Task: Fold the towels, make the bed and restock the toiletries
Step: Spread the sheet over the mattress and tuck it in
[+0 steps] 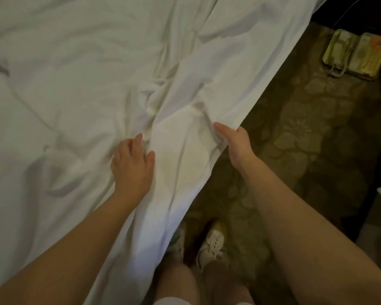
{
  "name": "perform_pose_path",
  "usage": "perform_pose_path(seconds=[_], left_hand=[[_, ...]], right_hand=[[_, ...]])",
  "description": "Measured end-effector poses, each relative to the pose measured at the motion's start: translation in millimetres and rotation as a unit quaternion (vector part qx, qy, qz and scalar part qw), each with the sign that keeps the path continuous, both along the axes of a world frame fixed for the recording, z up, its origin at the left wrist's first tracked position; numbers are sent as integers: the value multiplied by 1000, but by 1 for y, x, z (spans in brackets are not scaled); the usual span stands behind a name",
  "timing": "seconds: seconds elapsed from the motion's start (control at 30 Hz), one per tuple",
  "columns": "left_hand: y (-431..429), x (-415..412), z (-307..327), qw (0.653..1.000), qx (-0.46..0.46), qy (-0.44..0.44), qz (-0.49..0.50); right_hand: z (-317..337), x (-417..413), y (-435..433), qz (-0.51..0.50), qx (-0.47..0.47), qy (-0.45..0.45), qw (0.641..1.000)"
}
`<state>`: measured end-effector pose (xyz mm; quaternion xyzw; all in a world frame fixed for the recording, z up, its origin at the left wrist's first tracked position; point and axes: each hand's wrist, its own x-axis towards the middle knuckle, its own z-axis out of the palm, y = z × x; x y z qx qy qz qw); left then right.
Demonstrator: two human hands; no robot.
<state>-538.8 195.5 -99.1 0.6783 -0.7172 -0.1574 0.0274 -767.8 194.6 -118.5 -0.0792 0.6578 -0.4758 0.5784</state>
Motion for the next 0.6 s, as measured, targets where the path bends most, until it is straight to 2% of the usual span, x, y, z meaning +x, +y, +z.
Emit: perform_pose_path(seconds=[0.13,0.37,0.53,0.6], left_hand=[[29,48,-3,999,42,-15,-29],[72,107,-1,997,50,34,-54],[112,161,15,995,77,34,-56],[129,182,16,994,83,31,-62]], right_hand=[[2,43,32,-8,18,53,998],[10,131,80,10,-14,52,999],[9,180,113,-48,-2,122,991],[8,193,123,-42,12,143,989]])
